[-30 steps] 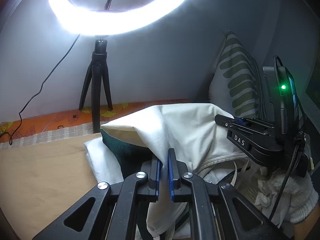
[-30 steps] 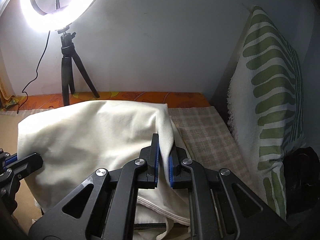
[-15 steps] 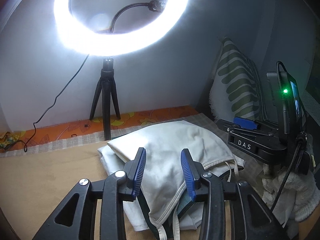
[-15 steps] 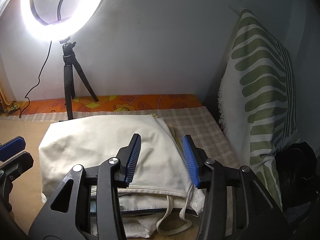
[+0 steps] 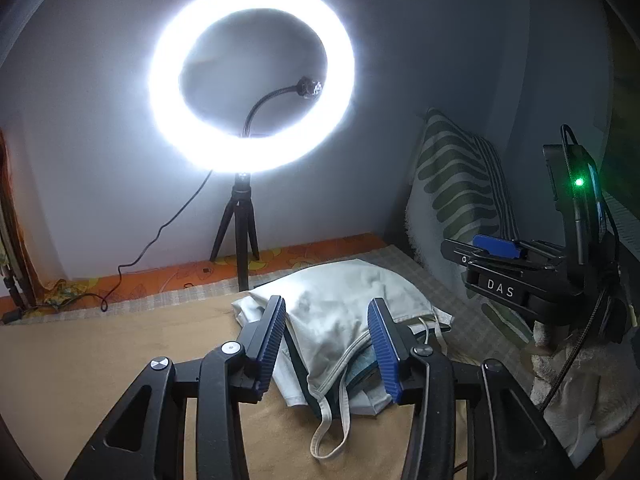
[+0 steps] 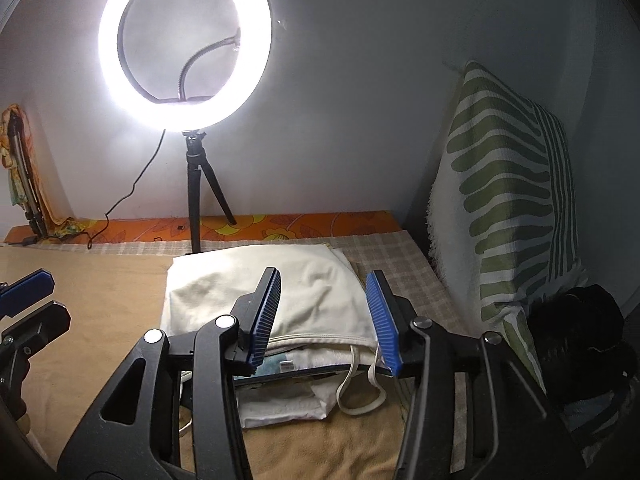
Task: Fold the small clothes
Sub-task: 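Open both grippers and release the tank top onto the pile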
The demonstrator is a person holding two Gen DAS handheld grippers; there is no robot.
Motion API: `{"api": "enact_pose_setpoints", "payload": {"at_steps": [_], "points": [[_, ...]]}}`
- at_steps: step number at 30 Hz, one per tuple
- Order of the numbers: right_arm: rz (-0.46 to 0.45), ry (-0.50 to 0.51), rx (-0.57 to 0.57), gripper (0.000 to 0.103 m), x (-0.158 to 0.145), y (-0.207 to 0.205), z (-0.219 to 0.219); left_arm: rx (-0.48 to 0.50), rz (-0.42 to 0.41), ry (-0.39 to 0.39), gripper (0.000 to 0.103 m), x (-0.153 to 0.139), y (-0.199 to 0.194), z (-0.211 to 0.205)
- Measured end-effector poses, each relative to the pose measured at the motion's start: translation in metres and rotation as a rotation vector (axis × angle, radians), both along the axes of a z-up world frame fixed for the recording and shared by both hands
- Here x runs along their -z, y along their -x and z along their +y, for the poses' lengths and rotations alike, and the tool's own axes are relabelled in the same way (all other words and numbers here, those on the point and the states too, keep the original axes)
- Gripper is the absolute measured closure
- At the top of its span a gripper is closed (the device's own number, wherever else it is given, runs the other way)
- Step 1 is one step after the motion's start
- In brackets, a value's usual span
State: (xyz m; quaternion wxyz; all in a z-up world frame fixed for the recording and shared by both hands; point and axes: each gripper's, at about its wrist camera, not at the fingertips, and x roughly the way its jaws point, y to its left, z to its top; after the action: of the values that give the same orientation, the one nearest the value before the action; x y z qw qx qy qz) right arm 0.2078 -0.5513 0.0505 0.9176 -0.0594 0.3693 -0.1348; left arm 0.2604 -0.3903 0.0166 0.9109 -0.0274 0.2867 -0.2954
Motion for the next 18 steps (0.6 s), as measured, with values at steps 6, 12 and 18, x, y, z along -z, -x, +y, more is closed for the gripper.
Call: {"api": "enact_pose_setpoints", "payload": {"at_steps": [6, 12, 18], "points": [[-0.032, -0.011, -0.013, 0.051, -0.026, 0.036, 0.040, -0.009, -0.044, -0.001, 0.051, -0.027, 0.044, 0.034], [-0.072, -0.036, -0.015, 0.043, -0.047, 0.081, 0.087, -0.014, -0.074, -0.006, 0.044, -0.041, 0.093, 0.076], [-0.087, -0.048, -0.036, 0.033, -0.058, 0.133, 0.125, -0.006, -0.090, -0.006, 0.028, -0.043, 0.137, 0.113]]}}
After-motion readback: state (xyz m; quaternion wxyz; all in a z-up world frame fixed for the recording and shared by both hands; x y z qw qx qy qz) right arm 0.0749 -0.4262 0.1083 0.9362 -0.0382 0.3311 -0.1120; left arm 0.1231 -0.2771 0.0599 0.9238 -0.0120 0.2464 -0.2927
